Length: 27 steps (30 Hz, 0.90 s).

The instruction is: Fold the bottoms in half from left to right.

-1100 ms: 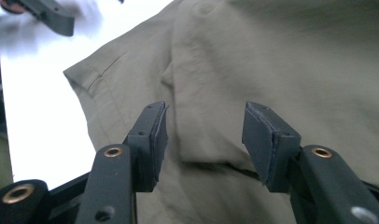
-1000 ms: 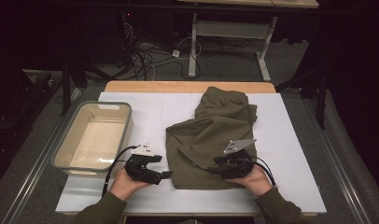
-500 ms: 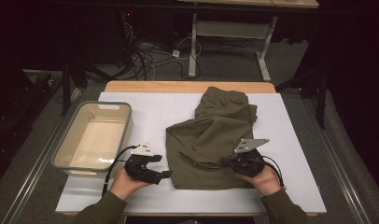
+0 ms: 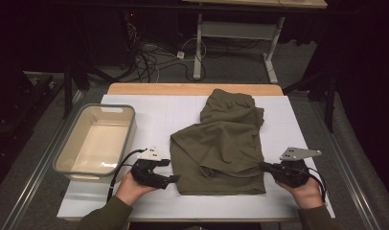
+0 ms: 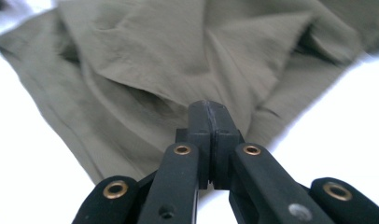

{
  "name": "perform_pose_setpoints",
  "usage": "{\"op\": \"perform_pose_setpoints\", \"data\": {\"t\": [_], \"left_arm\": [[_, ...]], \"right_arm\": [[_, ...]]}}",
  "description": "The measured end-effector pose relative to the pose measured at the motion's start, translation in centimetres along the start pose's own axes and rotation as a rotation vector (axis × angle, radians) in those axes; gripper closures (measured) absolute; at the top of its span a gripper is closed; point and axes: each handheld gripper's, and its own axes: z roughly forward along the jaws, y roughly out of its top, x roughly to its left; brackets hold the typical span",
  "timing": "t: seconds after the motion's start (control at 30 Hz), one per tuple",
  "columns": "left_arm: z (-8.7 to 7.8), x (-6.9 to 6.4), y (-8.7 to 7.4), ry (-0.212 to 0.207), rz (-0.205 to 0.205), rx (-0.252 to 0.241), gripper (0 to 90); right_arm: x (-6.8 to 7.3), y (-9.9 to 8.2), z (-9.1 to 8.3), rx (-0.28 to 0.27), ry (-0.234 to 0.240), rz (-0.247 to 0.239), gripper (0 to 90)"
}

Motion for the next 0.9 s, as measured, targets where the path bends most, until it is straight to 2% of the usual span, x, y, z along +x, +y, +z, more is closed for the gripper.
{"op": "perform_pose_setpoints", "data": {"t": [0.17,0.3,0.43,0.53,0.6,0.67,0.8,0.9], "left_arm": [[0.9,-0.6,0.7,-0.058,0.033,0.013,33.1],[2.1,-1.8,1.5,-0.117,0.077,0.027,40.9],[3.9,-3.6,2.8,-0.152,0.137,0.047,41.3],[5.4,-4.6,3.8,-0.157,0.171,0.065,44.0],[6.3,-5.1,4.4,-0.159,0.177,0.074,44.0],[7.0,-5.4,4.9,-0.142,0.176,0.077,46.0],[8.3,-5.4,5.7,-0.131,0.146,0.085,48.0],[9.1,-5.3,6.0,-0.121,0.133,0.094,53.1]], "right_arm": [[-1.6,-1.9,-0.6,0.038,-0.034,0.059,90.0],[-2.3,-2.7,-0.1,0.109,-0.095,0.058,90.0],[-2.7,-2.8,0.1,0.133,-0.104,0.083,90.0],[-2.8,-2.9,0.0,0.117,-0.099,0.088,90.0],[-2.8,-2.8,-0.1,0.108,-0.094,0.088,90.0],[-2.8,-2.8,-0.1,0.100,-0.097,0.081,90.0],[-2.7,-2.8,-0.2,0.102,-0.092,0.085,90.0],[-2.7,-2.8,-0.2,0.101,-0.090,0.084,90.0]]}}
